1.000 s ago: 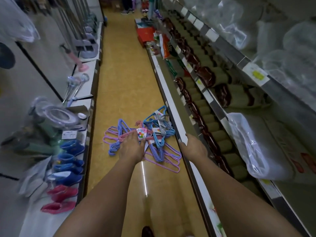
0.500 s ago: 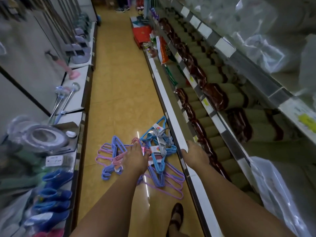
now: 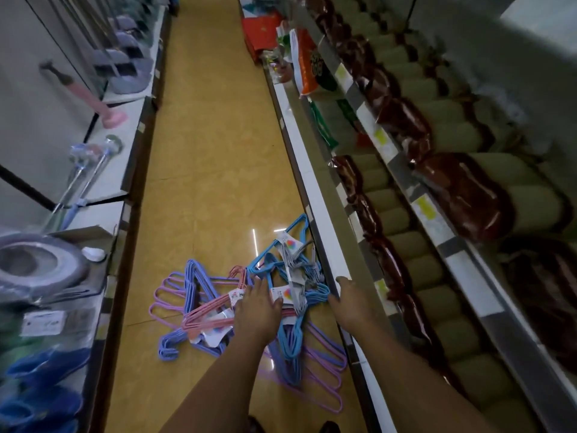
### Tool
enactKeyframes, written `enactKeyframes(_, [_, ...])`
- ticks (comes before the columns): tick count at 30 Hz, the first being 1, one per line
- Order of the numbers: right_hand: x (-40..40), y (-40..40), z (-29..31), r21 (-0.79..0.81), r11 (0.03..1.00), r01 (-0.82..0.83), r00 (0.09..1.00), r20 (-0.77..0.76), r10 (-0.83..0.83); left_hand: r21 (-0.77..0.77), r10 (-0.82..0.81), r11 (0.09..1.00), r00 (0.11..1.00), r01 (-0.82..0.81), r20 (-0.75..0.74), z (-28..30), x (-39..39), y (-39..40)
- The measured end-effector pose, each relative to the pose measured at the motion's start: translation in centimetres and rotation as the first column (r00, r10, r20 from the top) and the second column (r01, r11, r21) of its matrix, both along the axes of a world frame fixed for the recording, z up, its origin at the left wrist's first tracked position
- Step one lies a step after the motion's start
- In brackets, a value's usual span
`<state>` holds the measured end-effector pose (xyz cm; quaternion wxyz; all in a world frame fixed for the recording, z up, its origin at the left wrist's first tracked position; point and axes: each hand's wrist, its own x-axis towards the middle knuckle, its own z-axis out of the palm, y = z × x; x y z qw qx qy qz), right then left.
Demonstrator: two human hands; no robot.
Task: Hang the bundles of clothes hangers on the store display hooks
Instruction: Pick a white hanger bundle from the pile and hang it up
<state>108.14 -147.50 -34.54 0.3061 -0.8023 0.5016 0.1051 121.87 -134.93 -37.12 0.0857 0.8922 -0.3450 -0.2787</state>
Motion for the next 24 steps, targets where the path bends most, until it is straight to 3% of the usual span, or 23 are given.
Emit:
enactKeyframes(7, [4.2, -1.8, -14.0, 0.029, 1.000, 0.000, 1.000, -0.030, 0.001, 0.078, -0.062, 0.995, 0.998, 0.063, -0.013, -14.7, 2.8, -2.1])
enactKeyframes(14, [5.6, -2.0, -27.8, 0.109, 0.993, -0.041, 0.999, -0.021, 0.044, 0.014, -0.095, 0.995, 0.994, 0.096, -0.047, -27.8, 4.3, -4.5])
enactKeyframes(18, [6.7, -2.0, -33.6, 0.137, 0.990, -0.041, 0.998, -0.037, 0.046, 0.011, -0.171, 0.985, 0.984, 0.172, -0.045, -32.5, 4.6, -5.5])
enactKeyframes(24, [9.3, -2.3, -38.1, -0.030, 0.997, -0.064, 0.997, -0.055, 0.062, -0.070, -0.149, 0.987, 0.988, 0.146, -0.046, -36.0, 5.5, -6.3])
